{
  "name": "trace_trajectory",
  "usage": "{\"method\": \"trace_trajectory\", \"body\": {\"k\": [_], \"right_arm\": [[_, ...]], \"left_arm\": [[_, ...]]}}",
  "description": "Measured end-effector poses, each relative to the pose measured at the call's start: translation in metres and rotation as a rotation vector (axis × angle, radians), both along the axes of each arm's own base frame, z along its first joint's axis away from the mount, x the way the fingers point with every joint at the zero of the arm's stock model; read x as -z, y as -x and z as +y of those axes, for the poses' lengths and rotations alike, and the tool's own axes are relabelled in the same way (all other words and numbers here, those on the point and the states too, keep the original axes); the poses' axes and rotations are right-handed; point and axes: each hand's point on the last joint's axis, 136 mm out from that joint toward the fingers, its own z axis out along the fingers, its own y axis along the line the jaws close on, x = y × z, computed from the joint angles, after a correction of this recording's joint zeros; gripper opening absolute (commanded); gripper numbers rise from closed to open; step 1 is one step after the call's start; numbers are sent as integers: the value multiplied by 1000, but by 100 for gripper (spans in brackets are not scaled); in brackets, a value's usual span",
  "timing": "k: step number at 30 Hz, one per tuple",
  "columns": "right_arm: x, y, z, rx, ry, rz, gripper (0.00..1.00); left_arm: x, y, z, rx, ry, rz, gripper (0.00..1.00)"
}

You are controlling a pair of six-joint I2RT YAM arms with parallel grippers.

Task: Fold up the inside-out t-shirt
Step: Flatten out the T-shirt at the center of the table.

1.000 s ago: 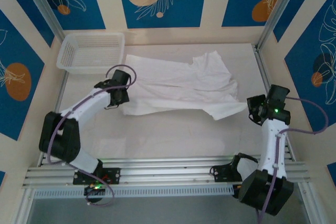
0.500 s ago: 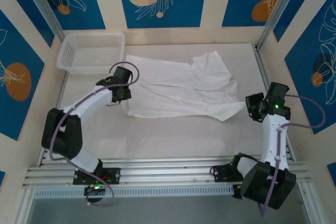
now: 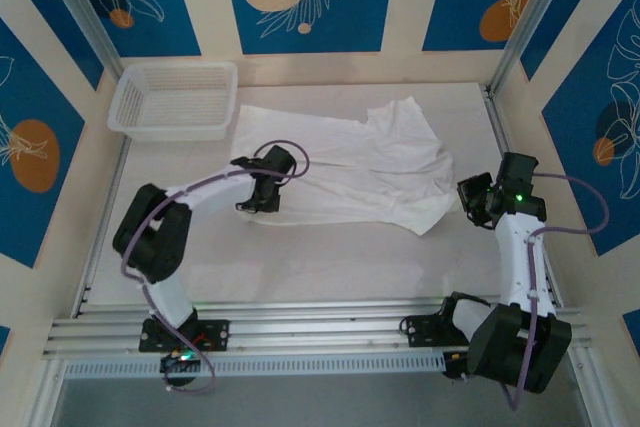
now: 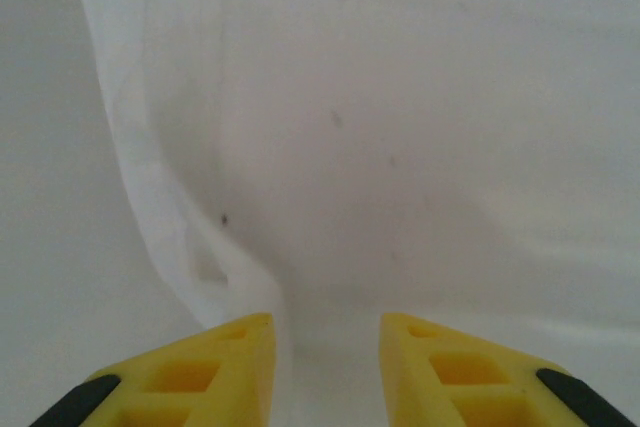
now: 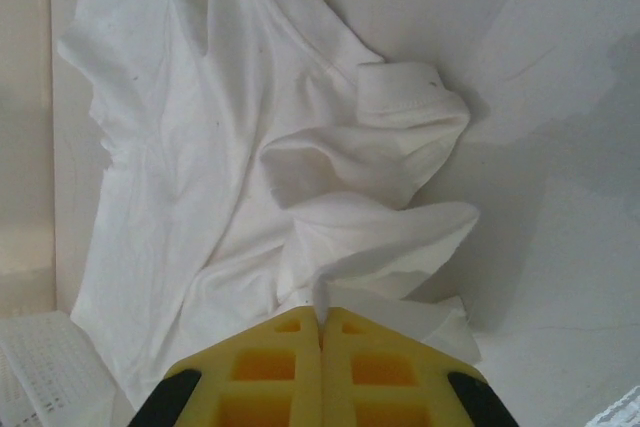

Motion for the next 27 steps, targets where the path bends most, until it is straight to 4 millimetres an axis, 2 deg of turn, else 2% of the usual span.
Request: {"method": "trace_trajectory", "body": {"k": [3, 9, 12, 17, 20, 23, 24, 26, 27], "right_arm": [[-1, 1, -1, 3, 5, 0, 0], [-5, 0, -1, 2, 8, -8, 0], [-7, -1, 0, 0, 10, -13, 0], [-6, -1, 3, -13, 12, -10, 0], [-8, -1, 4, -16, 14, -7, 0], [-18, -2, 4, -17, 20, -14, 0], [-26, -3, 4, -15, 22, -27, 0], [-49, -7, 6, -13, 25, -72, 0], [-69, -10, 6, -13, 31, -111, 0]], "left_arm": [[10, -9, 8, -3, -82, -2, 29], [20, -7, 25, -13, -164, 23, 29], [25, -5, 30, -22, -157, 31, 23], [30, -1, 30, -22, -143, 49, 0], [26, -1, 29, -22, -134, 42, 0], [8, -2, 29, -24, -114, 11, 0], [-3, -3, 29, -25, -105, -5, 0], [-37, -9, 27, -26, -71, -60, 0], [-61, -16, 26, -26, -44, -104, 0]]}}
